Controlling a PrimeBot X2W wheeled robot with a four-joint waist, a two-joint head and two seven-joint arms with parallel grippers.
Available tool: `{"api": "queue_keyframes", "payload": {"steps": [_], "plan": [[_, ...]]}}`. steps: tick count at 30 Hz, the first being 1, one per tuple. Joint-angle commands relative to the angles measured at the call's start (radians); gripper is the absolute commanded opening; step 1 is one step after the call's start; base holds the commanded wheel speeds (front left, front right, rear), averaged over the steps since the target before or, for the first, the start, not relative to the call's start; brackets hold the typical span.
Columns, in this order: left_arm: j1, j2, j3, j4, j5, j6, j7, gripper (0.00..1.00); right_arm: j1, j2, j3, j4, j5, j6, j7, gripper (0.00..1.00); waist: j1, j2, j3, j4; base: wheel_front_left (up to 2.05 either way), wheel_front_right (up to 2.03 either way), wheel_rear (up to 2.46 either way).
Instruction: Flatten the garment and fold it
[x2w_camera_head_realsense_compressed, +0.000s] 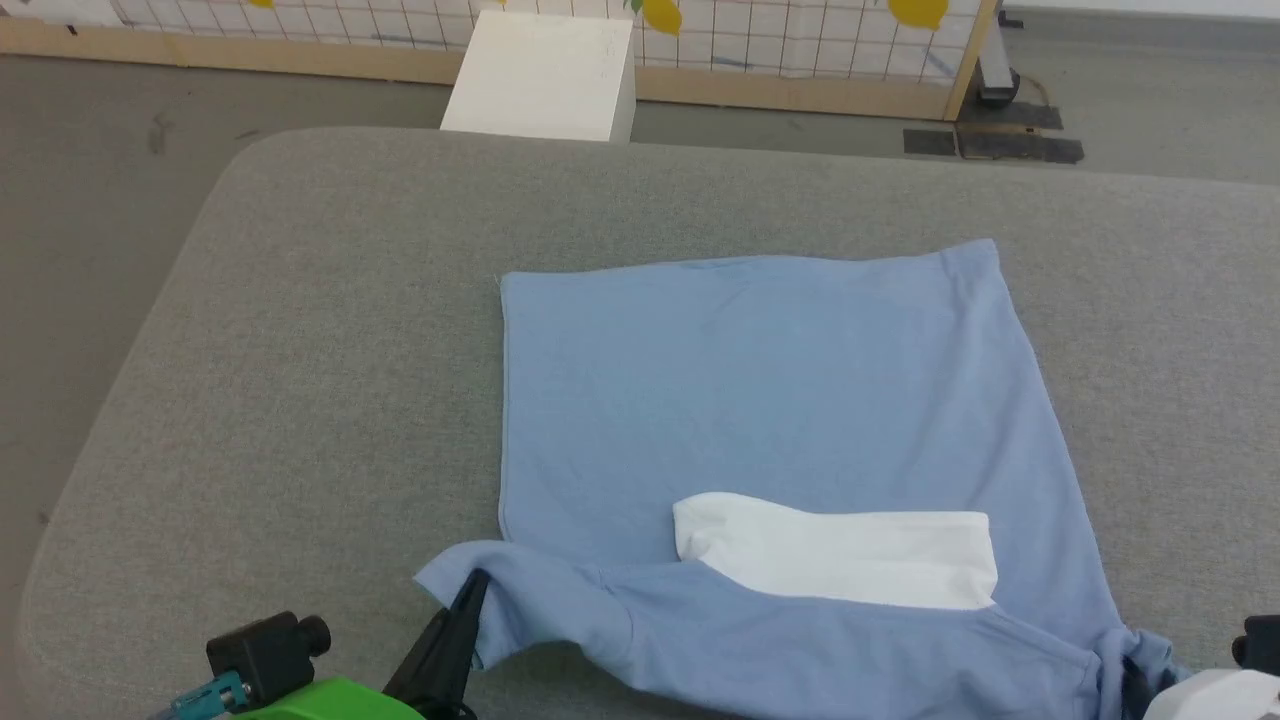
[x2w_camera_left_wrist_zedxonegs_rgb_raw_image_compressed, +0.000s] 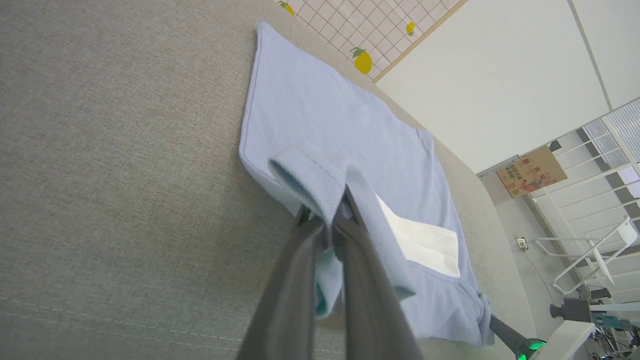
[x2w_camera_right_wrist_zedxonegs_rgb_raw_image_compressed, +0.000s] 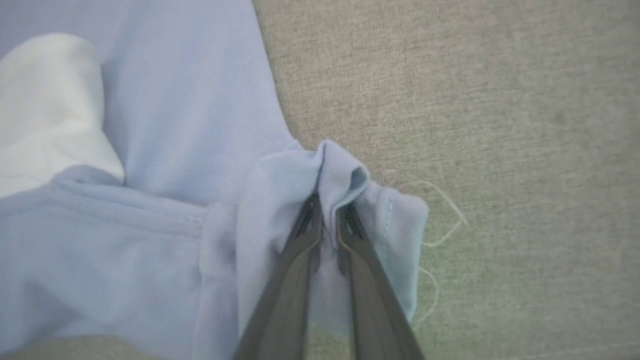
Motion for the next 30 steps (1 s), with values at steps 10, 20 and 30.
{"api": "queue_keyframes", "payload": {"steps": [10, 20, 30], "plan": [[-0.015, 0.005, -0.027, -0.028, 0.030, -0.005, -0.005, 0.00, -0.081, -0.086, -0.045, -0.331, 0.105, -0.001, 0.135, 1.00, 0.0001, -0.0001, 0.042, -0.007, 0.00, 0.00, 0.00], [-0.116, -0.017, -0.094, -0.075, 0.097, -0.019, -0.017, 0.00, -0.474, -0.214, 0.019, -0.377, 0.099, -0.001, 0.337, 1.00, 0.0001, -0.0001, 0.210, 0.046, 0.00, 0.00, 0.00], [-0.215, -0.051, -0.183, -0.082, 0.150, -0.040, -0.021, 0.00, -0.873, -0.235, 0.007, -0.077, -0.058, -0.001, 0.527, 1.00, 0.0001, -0.0001, 0.386, 0.150, 0.00, 0.00, 0.00]]}}
